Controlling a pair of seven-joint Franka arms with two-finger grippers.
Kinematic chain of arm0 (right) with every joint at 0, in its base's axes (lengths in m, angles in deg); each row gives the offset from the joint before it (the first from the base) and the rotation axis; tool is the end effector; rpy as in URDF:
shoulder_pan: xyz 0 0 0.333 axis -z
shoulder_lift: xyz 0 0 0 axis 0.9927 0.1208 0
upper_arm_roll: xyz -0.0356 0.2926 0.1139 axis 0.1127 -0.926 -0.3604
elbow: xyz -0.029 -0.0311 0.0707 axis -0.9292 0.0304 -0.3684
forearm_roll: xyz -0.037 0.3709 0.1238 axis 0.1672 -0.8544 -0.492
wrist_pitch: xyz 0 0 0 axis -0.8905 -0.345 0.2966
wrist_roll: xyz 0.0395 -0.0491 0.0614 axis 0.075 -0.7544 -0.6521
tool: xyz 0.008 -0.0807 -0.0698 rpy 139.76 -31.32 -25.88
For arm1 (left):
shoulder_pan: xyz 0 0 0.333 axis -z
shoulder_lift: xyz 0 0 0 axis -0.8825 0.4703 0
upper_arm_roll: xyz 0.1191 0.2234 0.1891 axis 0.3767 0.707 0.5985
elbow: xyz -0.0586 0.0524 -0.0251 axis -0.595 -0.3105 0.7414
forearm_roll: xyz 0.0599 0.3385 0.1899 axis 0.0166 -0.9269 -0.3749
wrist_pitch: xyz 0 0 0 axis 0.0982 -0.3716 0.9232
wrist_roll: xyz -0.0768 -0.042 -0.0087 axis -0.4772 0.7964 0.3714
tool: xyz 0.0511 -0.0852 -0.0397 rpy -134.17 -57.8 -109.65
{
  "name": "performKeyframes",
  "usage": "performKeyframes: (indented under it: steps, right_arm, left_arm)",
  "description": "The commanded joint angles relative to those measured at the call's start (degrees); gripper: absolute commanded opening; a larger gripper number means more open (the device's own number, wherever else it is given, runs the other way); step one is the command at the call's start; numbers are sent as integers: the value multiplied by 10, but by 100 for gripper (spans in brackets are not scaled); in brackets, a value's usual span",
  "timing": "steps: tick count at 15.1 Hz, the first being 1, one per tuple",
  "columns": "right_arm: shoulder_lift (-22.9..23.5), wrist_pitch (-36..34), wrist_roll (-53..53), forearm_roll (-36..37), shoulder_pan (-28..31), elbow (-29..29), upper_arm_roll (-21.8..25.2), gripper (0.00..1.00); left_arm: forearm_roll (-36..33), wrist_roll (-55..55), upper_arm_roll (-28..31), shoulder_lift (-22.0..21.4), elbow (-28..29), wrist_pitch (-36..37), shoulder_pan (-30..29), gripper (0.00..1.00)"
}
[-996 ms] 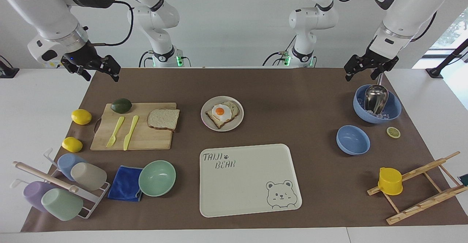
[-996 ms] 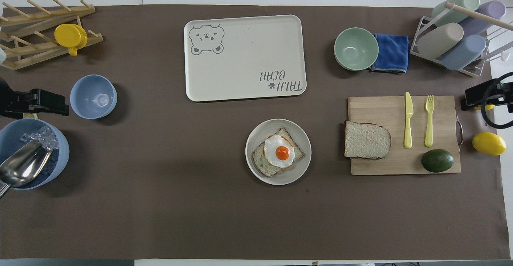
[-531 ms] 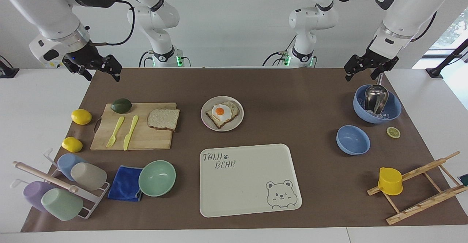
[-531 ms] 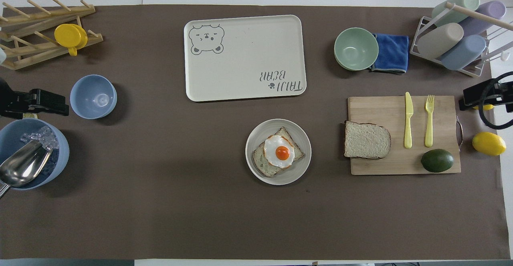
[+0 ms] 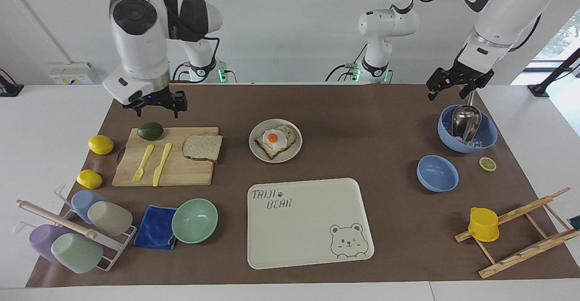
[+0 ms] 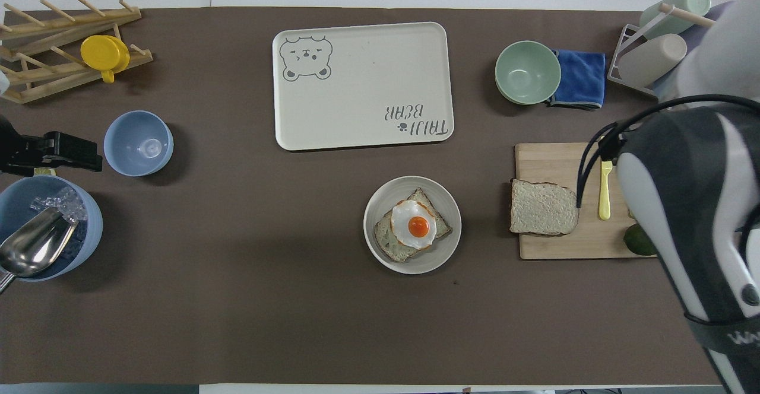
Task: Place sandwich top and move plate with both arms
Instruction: 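Grasp the bread slice on the board with the right gripper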
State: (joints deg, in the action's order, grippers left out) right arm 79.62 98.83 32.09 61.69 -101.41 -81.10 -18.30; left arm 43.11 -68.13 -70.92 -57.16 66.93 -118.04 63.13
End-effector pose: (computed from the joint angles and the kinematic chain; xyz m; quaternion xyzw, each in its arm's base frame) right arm 0.5829 0.1096 0.5161 0.9792 0.0521 -0.0909 0.1736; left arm 0.5304 -0.0433 0.6122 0.9998 -0.0057 -0.0161 0.0053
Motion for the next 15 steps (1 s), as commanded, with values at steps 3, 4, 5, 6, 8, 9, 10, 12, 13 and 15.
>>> performKeyframes:
  steps: [3, 4, 5, 6, 8, 9, 10, 12, 13, 15]
  right_arm:
    - [100, 23, 159, 31, -88, 6, 0, 100]
    - [118, 40, 207, 30, -94, -3, 0, 100]
    - [120, 55, 232, 29, -92, -20, -2, 100]
    - [118, 64, 241, 30, -93, -41, -2, 100]
    - [108, 106, 275, 30, -98, -94, -2, 100]
    - [102, 117, 290, 30, -103, -112, -2, 100]
    - [97, 124, 300, 30, -101, -132, -3, 100]
    - [78, 166, 316, 30, -101, -192, -2, 100]
    - [74, 175, 318, 30, -101, -208, -2, 100]
    - [70, 176, 318, 30, -98, -216, -3, 100]
  left_arm:
    - [-9, -1, 6, -2, -5, 11, 6, 100]
    - [-9, -1, 5, -2, -5, 11, 7, 100]
    - [-9, -1, 5, -2, -5, 11, 7, 100]
    - [-9, -1, 5, -2, -5, 11, 7, 100]
    - [-9, -1, 6, -2, -5, 11, 7, 100]
    - [-9, -1, 5, -2, -5, 11, 7, 100]
    - [-9, -1, 6, -2, -5, 14, 7, 100]
    - [-9, -1, 6, -2, -5, 12, 6, 100]
    - [-9, -1, 5, -2, -5, 12, 6, 100]
    - [-9, -1, 6, -2, -5, 13, 6, 100]
